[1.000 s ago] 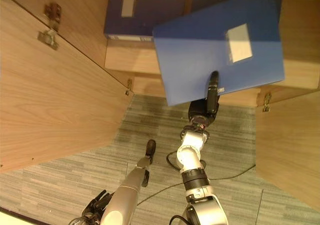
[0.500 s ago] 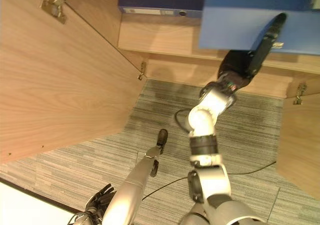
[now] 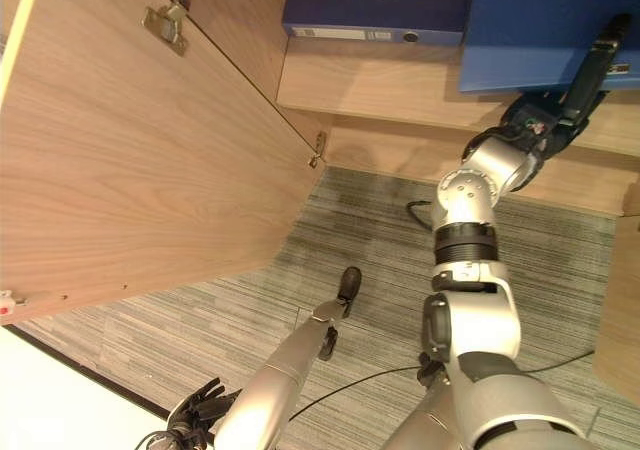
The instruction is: Put the empty folder in the office cabinet
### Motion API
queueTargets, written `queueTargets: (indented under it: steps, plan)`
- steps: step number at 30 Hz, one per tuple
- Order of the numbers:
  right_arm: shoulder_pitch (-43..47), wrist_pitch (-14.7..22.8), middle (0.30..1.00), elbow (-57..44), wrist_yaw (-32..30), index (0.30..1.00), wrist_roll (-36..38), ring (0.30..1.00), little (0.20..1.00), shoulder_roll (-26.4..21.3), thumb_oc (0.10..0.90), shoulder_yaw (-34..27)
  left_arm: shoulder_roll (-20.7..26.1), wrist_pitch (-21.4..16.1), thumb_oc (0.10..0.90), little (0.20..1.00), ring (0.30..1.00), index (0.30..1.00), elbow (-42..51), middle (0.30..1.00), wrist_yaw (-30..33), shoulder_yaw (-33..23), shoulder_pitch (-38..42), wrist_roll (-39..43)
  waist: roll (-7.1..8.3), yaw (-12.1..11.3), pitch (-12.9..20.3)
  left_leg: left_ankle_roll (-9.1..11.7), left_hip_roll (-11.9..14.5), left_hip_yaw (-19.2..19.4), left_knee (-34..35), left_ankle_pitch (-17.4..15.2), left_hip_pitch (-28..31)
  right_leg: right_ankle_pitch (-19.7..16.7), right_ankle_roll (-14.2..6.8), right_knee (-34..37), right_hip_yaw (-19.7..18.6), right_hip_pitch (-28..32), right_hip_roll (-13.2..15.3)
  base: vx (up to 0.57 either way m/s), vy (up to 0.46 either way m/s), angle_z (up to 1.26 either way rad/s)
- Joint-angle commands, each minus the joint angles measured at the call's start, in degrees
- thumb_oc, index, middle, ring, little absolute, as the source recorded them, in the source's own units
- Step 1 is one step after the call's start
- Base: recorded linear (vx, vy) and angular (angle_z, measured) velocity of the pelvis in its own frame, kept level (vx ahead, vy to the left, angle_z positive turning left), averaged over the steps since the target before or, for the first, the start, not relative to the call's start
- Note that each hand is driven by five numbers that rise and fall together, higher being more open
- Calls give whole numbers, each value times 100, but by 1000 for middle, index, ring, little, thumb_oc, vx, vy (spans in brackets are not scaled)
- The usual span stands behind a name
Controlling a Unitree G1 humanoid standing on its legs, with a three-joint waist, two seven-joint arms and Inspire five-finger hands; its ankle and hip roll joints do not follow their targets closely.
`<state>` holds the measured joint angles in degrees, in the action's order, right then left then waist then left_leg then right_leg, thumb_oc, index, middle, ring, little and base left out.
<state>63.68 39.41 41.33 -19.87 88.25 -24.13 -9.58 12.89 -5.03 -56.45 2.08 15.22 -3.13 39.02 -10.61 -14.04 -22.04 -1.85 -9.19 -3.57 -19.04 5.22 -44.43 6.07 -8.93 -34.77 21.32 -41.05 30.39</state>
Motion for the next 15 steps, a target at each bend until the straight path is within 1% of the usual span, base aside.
queueTargets:
  steps: [1, 2, 4, 8, 9, 12, 15]
  plan:
    - [999, -250, 300, -121, 387, 300, -558, 300, 300, -1081, 400, 902, 551, 41, 800, 900, 900, 900, -733, 900, 117, -31, -418, -113, 134, -78, 540, -163, -368, -14, -479, -1338, 18, 67, -61, -311, -90, -290, -188, 0, 0, 0]
    - [1005, -251, 300, -115, 390, 300, -555, 300, 300, -1084, 400, 906, 548, 40, 800, 900, 900, 900, -734, 900, 117, -31, -415, -114, 136, -79, 543, -164, -371, -10, -487, -1342, 6, 71, -62, -322, -97, -304, -184, 2, 12, 3]
    - [1106, -237, 300, -209, 464, 300, -505, 300, 300, -1110, 400, 990, 560, 32, 800, 900, 900, 900, -765, 900, 125, -35, -442, -150, 108, -87, 586, -186, -428, 32, -707, -1411, -145, 146, -74, -603, -188, -472, -101, 0, 17, 7]
    - [1138, -211, 300, -341, 544, 300, -474, 300, 300, -1138, 400, 1048, 542, 13, 800, 900, 900, 900, -797, 900, 137, -28, -464, -180, 79, -92, 618, -205, -480, 95, -1004, -1526, -332, 272, -73, -914, -271, -649, 25, 0, 14, 10]
    - [1156, -183, 300, -427, 638, 300, -418, 300, 300, -1162, 400, 1076, 519, 12, 800, 900, 900, 900, -838, 900, 152, -32, -465, -216, 56, -94, 643, -210, -504, 143, -1162, -1578, -433, 343, -69, -1103, -359, -767, 101, 0, 14, 3]
    - [1170, -156, 300, -532, 731, 300, -376, 300, 300, -1175, 400, 1100, 495, 11, 800, 900, 900, 900, -877, 900, 149, -32, -459, -251, 41, -81, 667, -220, -509, 203, -1357, -1651, -548, 418, -59, -1331, -434, -897, 178, -1, 9, 1]
    - [1140, -144, 300, -572, 852, 300, -278, 300, 300, -1179, 400, 1082, 474, -5, 800, 900, 900, 900, -891, 900, 125, -16, -470, -280, 42, -86, 699, -223, -501, 222, -1382, -1661, -593, 424, -77, -1414, -434, -949, 225, -6, 0, 1]
